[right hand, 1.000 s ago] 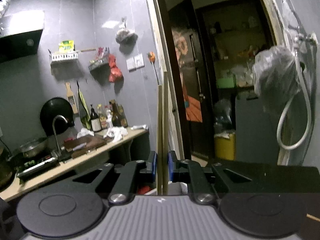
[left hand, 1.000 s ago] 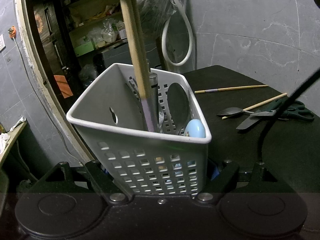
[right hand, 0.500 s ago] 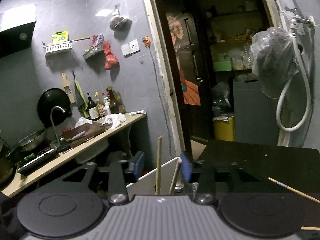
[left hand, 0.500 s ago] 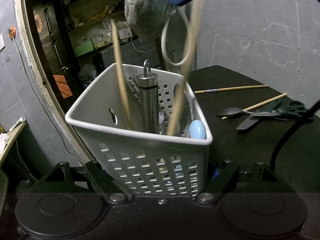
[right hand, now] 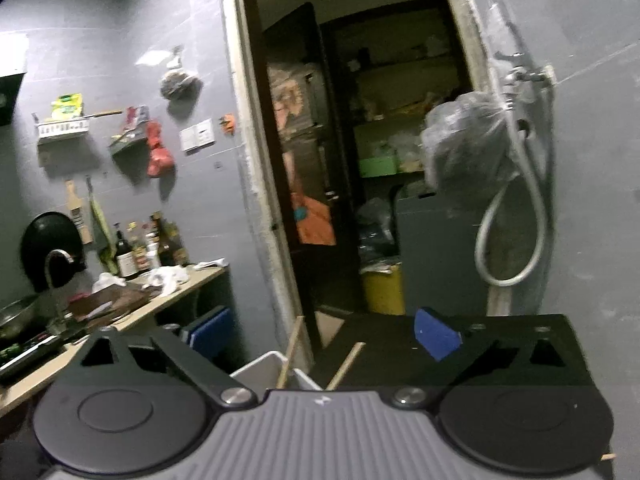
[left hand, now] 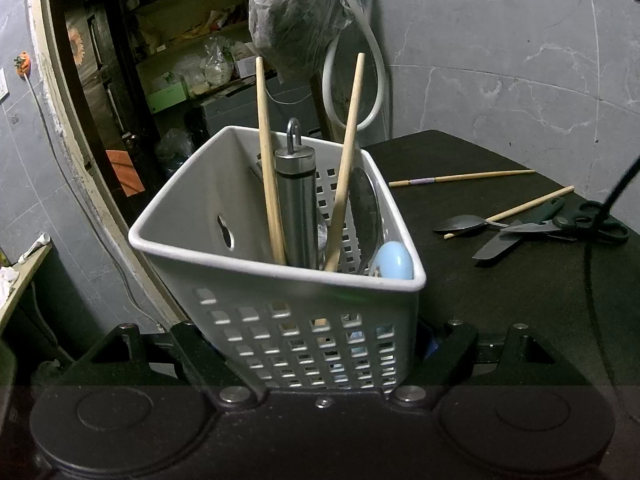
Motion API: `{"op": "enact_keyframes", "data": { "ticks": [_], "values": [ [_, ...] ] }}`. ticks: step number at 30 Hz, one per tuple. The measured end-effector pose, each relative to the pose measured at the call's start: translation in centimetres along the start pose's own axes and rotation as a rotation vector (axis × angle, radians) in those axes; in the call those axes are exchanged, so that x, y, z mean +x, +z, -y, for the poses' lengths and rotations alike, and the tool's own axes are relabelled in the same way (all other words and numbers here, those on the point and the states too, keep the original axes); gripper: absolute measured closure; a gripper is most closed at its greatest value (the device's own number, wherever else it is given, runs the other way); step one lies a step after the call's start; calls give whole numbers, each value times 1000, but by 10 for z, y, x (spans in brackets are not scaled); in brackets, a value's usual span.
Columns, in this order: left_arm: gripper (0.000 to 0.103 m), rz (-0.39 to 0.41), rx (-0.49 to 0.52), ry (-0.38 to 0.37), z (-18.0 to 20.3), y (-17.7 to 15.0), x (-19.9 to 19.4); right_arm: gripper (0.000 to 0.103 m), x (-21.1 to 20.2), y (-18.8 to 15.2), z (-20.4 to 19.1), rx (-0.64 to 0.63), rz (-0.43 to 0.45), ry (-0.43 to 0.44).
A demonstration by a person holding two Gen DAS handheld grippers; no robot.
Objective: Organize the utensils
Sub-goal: 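Move the right gripper back over the scissors and knife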
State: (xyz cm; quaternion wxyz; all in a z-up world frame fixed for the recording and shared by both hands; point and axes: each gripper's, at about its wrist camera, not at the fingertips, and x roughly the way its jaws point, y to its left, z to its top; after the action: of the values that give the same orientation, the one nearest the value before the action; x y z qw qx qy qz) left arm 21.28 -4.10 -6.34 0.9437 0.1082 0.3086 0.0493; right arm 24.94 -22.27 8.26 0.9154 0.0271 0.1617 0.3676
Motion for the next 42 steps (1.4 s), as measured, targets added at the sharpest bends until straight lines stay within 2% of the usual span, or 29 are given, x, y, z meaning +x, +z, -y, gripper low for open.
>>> {"op": "enact_keyframes", "data": {
  "ticks": [7,12,16,21,25,31,36,42],
  "values": [
    [18,0,0,0,0,-1,-1,0,-6,-17,23,46,-45,-151],
    [18,0,-1,0,0,0,0,0,-5,-33,43,110,-121,-277],
    [18,0,1,0,0,0,0,0,-5,-49,58,178,-189,-338],
    [18,1,0,0,0,0,0,0,0,-74,75,250,-299,-410],
    [18,1,4,0,0,0,1,0,7,-101,87,315,-450,-484],
    [18,1,5,1,1,1,3,0,11,-126,99,344,-558,-563],
    [18,-2,9,3,2,2,6,0,15,-134,105,333,-595,-621],
    [18,-5,14,4,4,-1,5,0,22,-136,119,324,-596,-653]
  ]
}}
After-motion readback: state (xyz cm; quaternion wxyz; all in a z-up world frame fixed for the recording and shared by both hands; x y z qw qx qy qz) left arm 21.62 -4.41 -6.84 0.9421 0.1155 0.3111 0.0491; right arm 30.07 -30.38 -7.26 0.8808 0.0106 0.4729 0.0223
